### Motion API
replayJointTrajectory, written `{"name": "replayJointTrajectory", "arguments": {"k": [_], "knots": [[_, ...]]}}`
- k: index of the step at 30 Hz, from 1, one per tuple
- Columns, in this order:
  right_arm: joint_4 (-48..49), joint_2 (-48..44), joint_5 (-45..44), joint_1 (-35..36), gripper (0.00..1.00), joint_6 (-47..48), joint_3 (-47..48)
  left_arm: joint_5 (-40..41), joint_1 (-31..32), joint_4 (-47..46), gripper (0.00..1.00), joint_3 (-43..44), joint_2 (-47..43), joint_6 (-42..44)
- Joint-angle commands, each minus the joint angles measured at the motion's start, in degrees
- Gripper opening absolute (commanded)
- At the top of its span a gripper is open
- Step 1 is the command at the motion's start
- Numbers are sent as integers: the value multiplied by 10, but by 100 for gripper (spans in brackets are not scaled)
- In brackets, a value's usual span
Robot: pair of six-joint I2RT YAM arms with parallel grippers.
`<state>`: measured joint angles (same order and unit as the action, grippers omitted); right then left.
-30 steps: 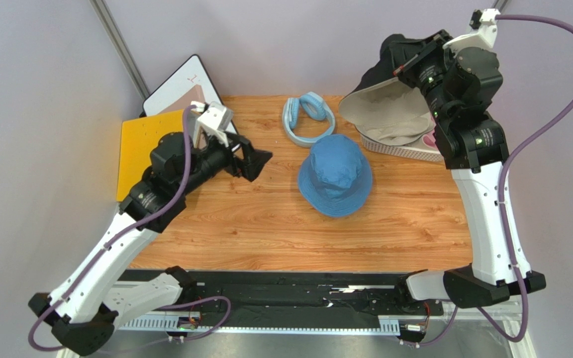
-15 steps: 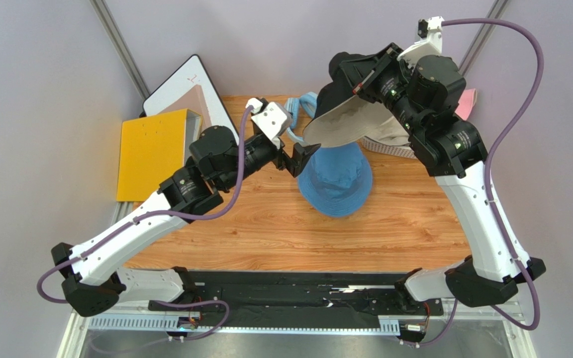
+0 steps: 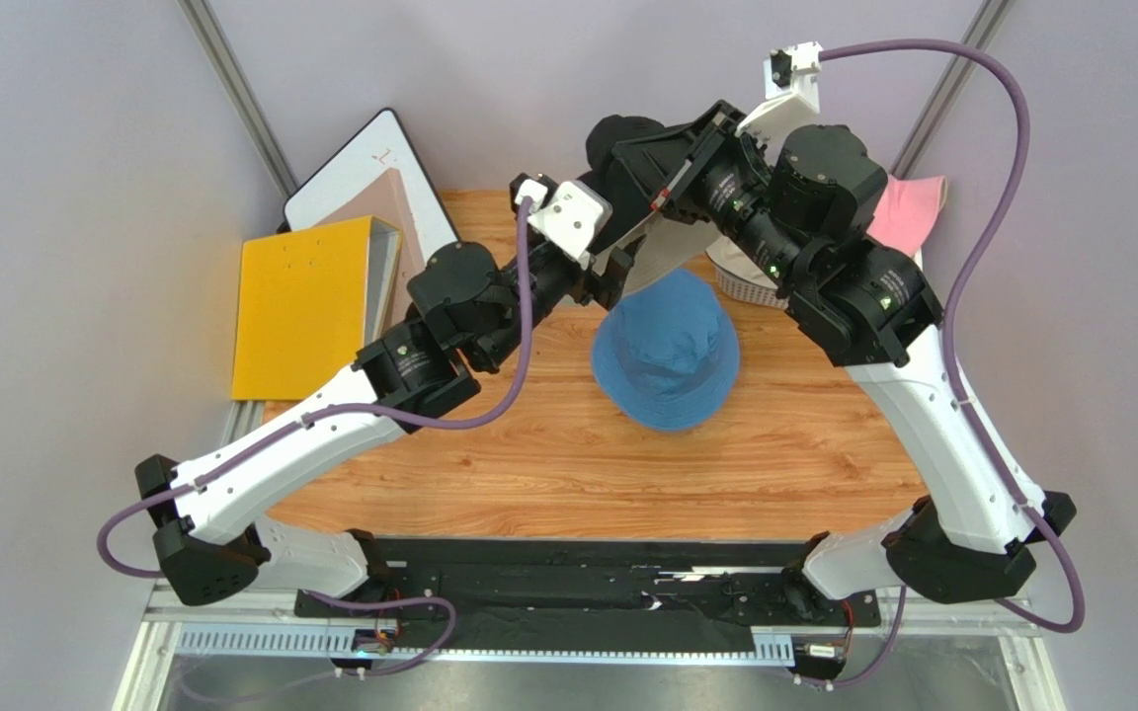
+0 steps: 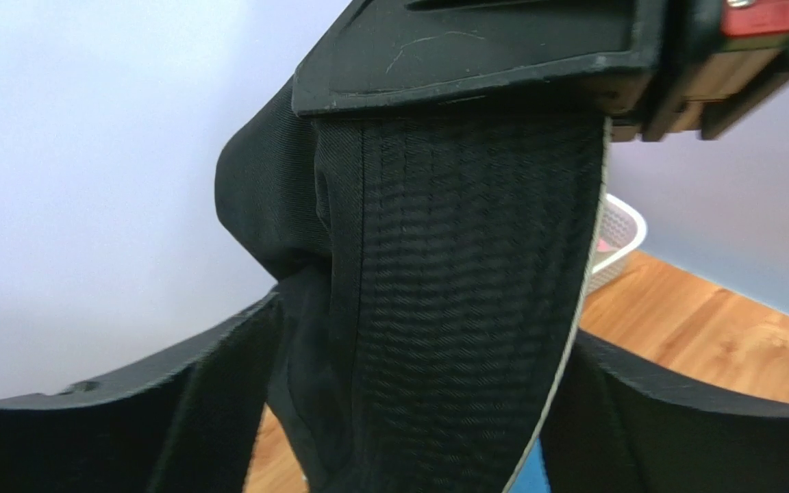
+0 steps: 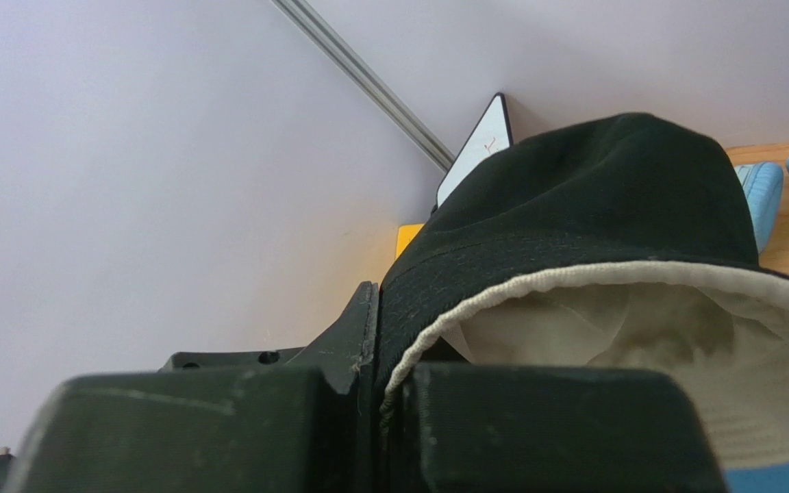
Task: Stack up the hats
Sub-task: Stack the hat on the hat.
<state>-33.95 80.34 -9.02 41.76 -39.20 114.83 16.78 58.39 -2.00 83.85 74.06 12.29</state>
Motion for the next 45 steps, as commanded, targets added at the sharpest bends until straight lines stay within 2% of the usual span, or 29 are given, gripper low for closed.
{"name": "replayJointTrajectory", "arguments": {"k": [1,3,4,7,11,13,16,17,19,20,21,22,25,26,28,29,32,35,45], "knots": [[23,-6,-23,21,0,8,26,69,5,-37,68,19,12,38],[21,-14,-28,23,0,11,22,119,7,-46,43,18,13,42],[21,-18,-37,24,0,15,18,137,7,-55,23,16,13,46],[19,-46,-65,24,0,24,-14,207,7,-81,0,13,12,70],[29,-97,-89,24,0,24,-87,312,7,-141,0,17,22,149],[33,-126,-101,24,0,22,-134,335,7,-191,0,13,26,185],[28,-157,-129,24,7,24,-173,365,7,-242,0,10,33,249],[23,-162,-133,24,17,32,-179,369,7,-247,0,10,34,265],[14,-171,-136,24,23,39,-185,373,7,-257,0,10,36,278],[4,-177,-130,24,38,48,-185,372,7,-268,0,7,36,289],[0,-182,-115,24,47,54,-185,369,7,-274,0,-1,35,292],[-11,-192,-110,23,63,56,-187,366,7,-277,0,-6,27,292],[-36,-216,-94,24,76,65,-200,330,7,-261,0,-22,7,267],[-41,-232,-93,24,79,70,-206,298,7,-214,0,-22,-1,255],[-44,-250,-81,23,83,104,-232,273,6,-177,0,-19,-15,214],[-44,-260,-76,24,85,119,-243,237,6,-112,0,-12,-18,201],[-56,-261,-37,24,86,176,-266,197,5,8,0,35,-16,143],[-71,-256,-21,24,84,199,-296,172,5,72,0,58,-21,113],[-2,-262,-29,24,83,244,-368,112,5,146,0,80,-37,49]]}}
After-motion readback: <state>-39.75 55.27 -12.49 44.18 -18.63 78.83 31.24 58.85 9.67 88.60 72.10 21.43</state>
